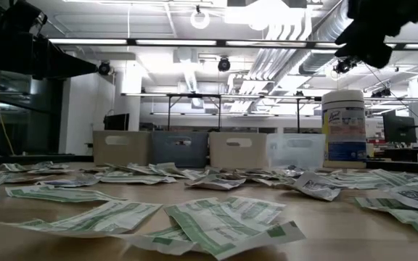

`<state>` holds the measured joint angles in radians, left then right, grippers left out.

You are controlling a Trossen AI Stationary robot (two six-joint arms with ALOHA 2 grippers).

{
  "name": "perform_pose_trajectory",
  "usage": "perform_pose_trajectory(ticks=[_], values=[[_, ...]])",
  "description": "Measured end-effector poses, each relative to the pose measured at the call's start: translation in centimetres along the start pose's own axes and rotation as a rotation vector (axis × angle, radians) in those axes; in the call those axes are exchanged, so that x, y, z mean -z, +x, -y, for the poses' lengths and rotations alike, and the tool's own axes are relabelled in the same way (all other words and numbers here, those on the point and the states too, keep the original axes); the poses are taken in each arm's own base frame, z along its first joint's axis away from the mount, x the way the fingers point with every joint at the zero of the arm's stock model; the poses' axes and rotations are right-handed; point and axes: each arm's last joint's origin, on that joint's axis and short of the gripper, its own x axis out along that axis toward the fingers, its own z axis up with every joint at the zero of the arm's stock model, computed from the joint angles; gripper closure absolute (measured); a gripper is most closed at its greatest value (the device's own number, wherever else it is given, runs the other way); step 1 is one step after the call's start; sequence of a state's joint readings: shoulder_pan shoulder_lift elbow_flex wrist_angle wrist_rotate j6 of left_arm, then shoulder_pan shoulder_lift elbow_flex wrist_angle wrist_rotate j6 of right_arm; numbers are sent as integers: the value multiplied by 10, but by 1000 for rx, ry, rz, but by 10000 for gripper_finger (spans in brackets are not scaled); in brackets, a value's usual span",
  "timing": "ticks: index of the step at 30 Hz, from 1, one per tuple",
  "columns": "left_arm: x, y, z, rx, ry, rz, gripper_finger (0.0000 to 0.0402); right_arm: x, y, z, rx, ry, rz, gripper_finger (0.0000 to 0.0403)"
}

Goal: Pick & Place First Aid Supplies
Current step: Put the green bandage into the transparent bin

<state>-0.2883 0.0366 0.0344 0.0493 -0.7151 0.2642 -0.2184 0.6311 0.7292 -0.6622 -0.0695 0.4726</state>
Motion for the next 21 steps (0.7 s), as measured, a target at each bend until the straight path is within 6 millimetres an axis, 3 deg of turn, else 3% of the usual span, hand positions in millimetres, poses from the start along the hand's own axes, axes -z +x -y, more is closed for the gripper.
perform_pose_trajectory(ticks=[8, 14, 21], values=[[0, 0, 0, 0, 0, 0, 121, -27, 16, -3, 196, -10, -240, 281], [0, 0, 0, 0, 0, 0, 121, -32, 31, 14, 368, 35, -451, 281], [0, 0, 0, 0, 0, 0, 121, -29, 56, 22, 404, 14, -578, 279]])
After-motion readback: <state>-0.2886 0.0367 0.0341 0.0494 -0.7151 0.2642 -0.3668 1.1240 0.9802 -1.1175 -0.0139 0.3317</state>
